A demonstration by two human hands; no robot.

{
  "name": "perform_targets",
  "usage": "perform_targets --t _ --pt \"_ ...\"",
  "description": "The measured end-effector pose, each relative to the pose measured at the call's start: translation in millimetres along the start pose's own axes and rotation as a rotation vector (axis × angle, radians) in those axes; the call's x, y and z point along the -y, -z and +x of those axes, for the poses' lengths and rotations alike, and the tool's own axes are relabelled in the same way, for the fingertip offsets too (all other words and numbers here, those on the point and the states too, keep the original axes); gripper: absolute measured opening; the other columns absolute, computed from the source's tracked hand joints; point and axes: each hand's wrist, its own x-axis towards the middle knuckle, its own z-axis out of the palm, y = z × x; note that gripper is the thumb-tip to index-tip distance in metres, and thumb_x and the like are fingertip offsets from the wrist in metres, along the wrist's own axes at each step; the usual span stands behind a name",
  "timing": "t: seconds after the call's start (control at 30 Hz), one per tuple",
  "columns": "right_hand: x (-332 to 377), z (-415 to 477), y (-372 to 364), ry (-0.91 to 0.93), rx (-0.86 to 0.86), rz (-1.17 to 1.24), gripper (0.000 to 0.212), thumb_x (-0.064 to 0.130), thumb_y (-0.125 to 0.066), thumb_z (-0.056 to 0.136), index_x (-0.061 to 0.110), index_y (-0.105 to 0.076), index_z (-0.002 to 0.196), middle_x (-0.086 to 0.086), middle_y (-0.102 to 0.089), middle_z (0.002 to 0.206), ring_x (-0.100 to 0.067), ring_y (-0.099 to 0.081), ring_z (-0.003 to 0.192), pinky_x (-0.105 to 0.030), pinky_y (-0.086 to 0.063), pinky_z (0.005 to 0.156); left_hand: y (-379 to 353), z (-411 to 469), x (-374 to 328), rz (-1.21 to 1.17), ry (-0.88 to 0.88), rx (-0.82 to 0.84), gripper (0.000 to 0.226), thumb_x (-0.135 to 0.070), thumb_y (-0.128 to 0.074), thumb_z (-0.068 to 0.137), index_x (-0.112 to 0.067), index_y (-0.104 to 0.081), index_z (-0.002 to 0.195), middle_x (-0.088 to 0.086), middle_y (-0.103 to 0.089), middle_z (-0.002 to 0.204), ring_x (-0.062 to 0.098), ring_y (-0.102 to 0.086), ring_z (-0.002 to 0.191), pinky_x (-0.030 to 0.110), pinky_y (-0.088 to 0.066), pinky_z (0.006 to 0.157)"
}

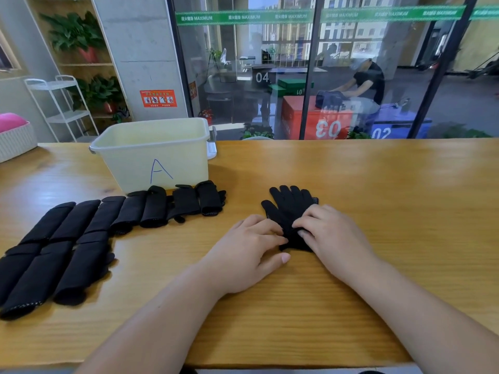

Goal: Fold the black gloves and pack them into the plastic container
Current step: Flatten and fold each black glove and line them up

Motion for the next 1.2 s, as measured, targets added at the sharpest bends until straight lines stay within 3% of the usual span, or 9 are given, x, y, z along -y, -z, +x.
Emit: perform_targets --t 0.13,0.23,0.37,0.47,0.63,0.8,0.97,1.07,1.2 --pt "-10.7 25.2 9.8 -0.232 -0.207 0.170 0.014 0.022 -0.071 0.099 0.027 -0.078 0.110 0.008 -0.064 0.095 -0.023 -0.065 0.088 -0.039 -0.052 0.072 -0.2 1.6 -2.7 -0.008 -0.009 0.013 0.054 -0.064 -0.042 0.108 -0.032 -0.063 0.146 -0.020 -0.054 0.144 0.008 -0.040 0.138 0.032 -0.036 0.116" --pt "-11.2 32.0 22.3 -0.228 -0.350 0.143 0.014 0.019 -0.070 0.100 0.022 -0.078 0.111 0.003 -0.066 0.097 -0.026 -0.065 0.091 -0.041 -0.053 0.078 -0.2 0.8 -2.5 -0.039 -0.012 -0.019 0.049 -0.064 -0.044 0.107 -0.033 -0.066 0.137 -0.020 -0.059 0.138 0.009 -0.045 0.135 0.037 -0.040 0.114" --pt "6.9 5.0 13.6 -0.051 -0.193 -0.031 0.014 0.017 -0.076 0.095 0.021 -0.078 0.108 0.004 -0.063 0.095 -0.025 -0.060 0.090 -0.041 -0.053 0.068 0.8 -1.6 -2.6 -0.038 -0.016 -0.006 0.050 -0.063 -0.046 0.107 -0.031 -0.069 0.137 -0.020 -0.058 0.141 0.008 -0.044 0.136 0.037 -0.042 0.113" --pt "12.7 -11.3 -0.2 -0.021 -0.069 -0.051 0.016 0.019 -0.080 0.092 0.024 -0.080 0.107 0.008 -0.060 0.093 -0.020 -0.059 0.086 -0.037 -0.052 0.061 3.2 -0.7 -3.8 -0.024 -0.017 0.014 0.051 -0.063 -0.045 0.107 -0.031 -0.070 0.138 -0.020 -0.054 0.139 0.008 -0.043 0.134 0.036 -0.042 0.111" --pt "21.6 -13.4 3.0 -0.018 -0.090 -0.090 0.015 0.008 -0.080 0.090 0.017 -0.076 0.101 0.004 -0.052 0.090 -0.019 -0.052 0.082 -0.035 -0.047 0.059 4.3 -1.6 -6.9 -0.016 -0.025 0.037 0.052 -0.062 -0.047 0.107 -0.030 -0.068 0.141 -0.020 -0.054 0.136 0.010 -0.044 0.130 0.037 -0.044 0.108" --pt "23.8 -17.3 -3.0 -0.017 -0.015 -0.176 0.022 0.002 -0.080 0.083 0.019 -0.068 0.090 0.004 -0.046 0.088 -0.020 -0.045 0.077 -0.030 -0.029 0.061 5.3 -1.9 -7.1 -0.038 -0.024 0.035 0.051 -0.062 -0.048 0.106 -0.031 -0.067 0.142 -0.021 -0.054 0.133 0.008 -0.044 0.123 0.038 -0.046 0.105" --pt "21.4 -19.0 -2.1 -0.022 -0.014 -0.135 0.021 0.002 -0.078 0.087 0.018 -0.071 0.100 0.005 -0.045 0.091 -0.018 -0.045 0.080 -0.032 -0.037 0.059 6.9 -1.9 -7.5 -0.060 -0.035 0.019 0.046 -0.059 -0.051 0.107 -0.033 -0.068 0.140 -0.023 -0.055 0.134 0.006 -0.045 0.119 0.037 -0.045 0.105" --pt "22.2 -18.5 -5.0 -0.013 -0.003 -0.157 0.021 0.001 -0.079 0.085 0.018 -0.068 0.092 0.004 -0.044 0.089 -0.019 -0.044 0.076 -0.031 -0.032 0.059 7.8 -2.0 -7.5 -0.069 -0.038 0.020 0.046 -0.059 -0.051 0.107 -0.033 -0.068 0.140 -0.022 -0.055 0.134 0.005 -0.044 0.118 0.036 -0.045 0.106" --pt "21.9 -18.8 -3.5 -0.037 -0.034 -0.130 0.021 0.001 -0.079 0.085 0.016 -0.069 0.093 0.005 -0.044 0.090 -0.017 -0.044 0.078 -0.033 -0.041 0.055 7.6 -2.0 -7.7 -0.064 -0.038 0.032 0.048 -0.060 -0.051 0.106 -0.033 -0.067 0.142 -0.022 -0.054 0.132 0.004 -0.042 0.114 0.034 -0.045 0.104"
